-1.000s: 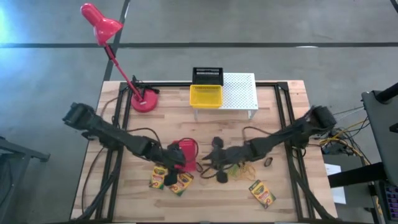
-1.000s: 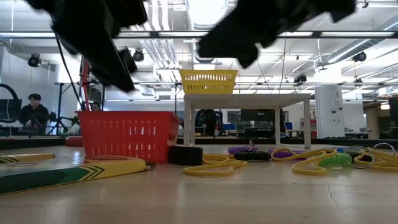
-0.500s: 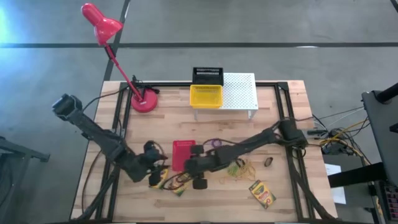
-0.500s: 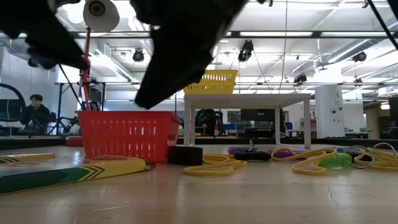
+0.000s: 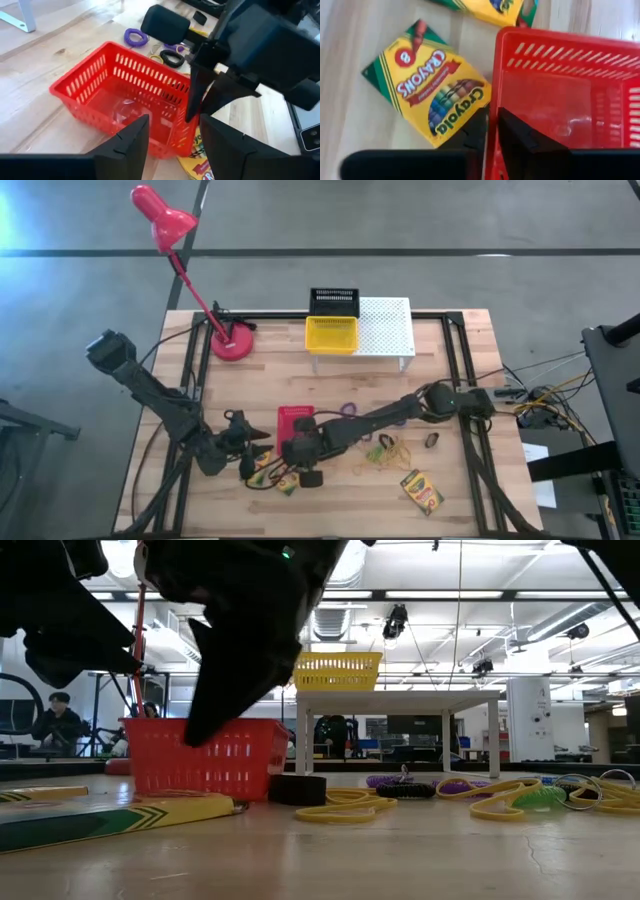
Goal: Pick & Place Office Desk Supplies
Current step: Put the red bin on the shelf, then put the blue spring keychain into the red bin on the shelf
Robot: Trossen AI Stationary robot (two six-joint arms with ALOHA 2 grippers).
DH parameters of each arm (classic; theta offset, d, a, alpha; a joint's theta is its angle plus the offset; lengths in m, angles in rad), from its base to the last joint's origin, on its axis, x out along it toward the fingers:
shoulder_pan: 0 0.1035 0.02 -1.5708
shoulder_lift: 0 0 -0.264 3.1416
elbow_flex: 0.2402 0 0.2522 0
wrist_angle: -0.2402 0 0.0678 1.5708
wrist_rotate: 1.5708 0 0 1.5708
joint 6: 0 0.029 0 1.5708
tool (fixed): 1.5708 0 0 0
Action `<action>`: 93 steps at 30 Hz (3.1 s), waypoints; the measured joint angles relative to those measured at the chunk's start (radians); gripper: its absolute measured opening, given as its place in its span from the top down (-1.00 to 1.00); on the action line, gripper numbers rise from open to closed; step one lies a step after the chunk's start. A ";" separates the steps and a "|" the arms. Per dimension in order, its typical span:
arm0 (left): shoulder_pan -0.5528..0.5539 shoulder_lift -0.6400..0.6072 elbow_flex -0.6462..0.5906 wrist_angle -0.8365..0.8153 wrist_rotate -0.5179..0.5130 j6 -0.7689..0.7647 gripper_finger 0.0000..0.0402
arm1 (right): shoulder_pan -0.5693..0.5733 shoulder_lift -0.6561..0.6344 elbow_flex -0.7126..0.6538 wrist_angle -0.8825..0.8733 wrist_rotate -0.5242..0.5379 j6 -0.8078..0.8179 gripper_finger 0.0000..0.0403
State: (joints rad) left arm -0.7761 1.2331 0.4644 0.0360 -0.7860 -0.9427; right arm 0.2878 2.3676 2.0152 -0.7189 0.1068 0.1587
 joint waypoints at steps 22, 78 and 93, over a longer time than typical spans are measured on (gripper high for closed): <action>-0.002 0.000 -0.011 0.004 0.000 -0.001 0.11 | 0.040 -0.764 -0.252 -0.490 0.214 -0.001 0.94; 0.013 -0.001 -0.008 0.054 -0.007 0.003 0.11 | -0.596 -1.091 -0.732 -0.233 0.121 -0.443 0.19; 0.012 -0.001 -0.012 0.060 -0.008 0.001 0.11 | 0.154 -1.072 -0.792 -0.119 0.349 0.327 0.40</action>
State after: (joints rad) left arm -0.7639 1.2320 0.4522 0.0962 -0.7937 -0.9417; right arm 0.4418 1.2955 1.2231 -0.8381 0.4561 0.4860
